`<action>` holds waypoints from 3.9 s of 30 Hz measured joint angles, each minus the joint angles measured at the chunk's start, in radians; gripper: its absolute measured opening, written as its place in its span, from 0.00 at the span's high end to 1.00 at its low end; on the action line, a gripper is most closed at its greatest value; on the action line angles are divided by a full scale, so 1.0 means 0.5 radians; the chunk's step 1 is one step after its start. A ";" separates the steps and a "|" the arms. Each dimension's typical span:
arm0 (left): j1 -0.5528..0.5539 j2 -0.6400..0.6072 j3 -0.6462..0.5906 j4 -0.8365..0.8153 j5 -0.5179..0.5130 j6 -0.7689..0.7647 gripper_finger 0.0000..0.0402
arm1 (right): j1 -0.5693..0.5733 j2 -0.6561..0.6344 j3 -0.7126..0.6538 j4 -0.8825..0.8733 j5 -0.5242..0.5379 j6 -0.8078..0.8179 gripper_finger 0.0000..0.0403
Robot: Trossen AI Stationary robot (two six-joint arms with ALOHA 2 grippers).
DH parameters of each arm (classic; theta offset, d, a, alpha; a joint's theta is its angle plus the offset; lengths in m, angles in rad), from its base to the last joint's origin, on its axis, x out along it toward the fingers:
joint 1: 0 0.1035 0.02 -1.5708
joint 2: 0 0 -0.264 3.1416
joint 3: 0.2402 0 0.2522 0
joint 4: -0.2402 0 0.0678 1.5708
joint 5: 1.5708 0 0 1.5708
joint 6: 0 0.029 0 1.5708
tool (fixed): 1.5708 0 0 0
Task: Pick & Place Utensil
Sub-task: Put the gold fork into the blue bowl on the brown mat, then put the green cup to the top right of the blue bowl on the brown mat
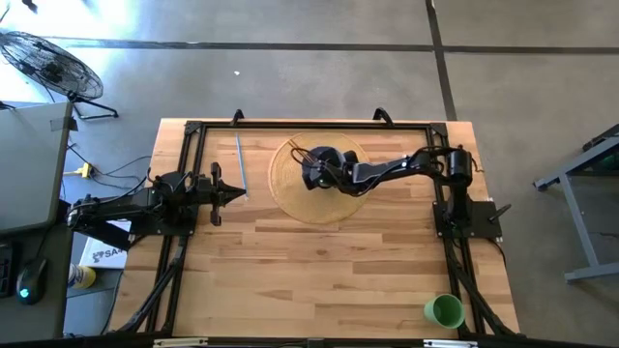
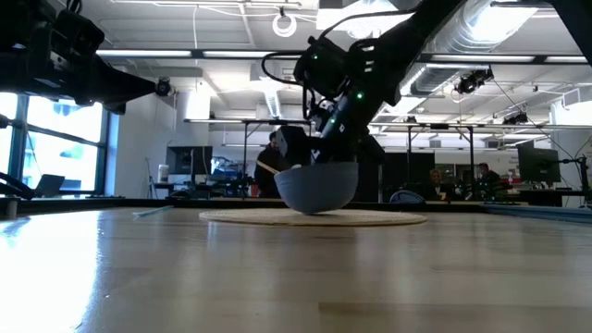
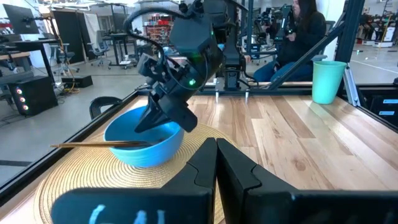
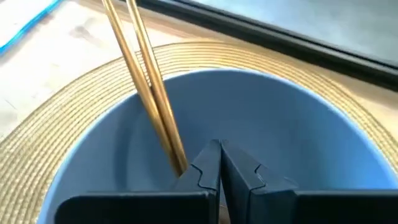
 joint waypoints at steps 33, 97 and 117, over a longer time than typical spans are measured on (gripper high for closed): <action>0.001 0.000 0.000 0.000 0.000 0.000 1.00 | 0.090 -0.122 -0.053 -0.499 0.101 0.277 1.00; 0.000 0.000 0.000 0.000 0.000 0.000 1.00 | 0.773 -0.978 -0.103 -0.828 -0.163 0.145 1.00; 0.000 0.000 0.000 0.000 0.000 0.000 1.00 | 1.224 -0.011 1.241 -2.642 -1.627 0.879 1.00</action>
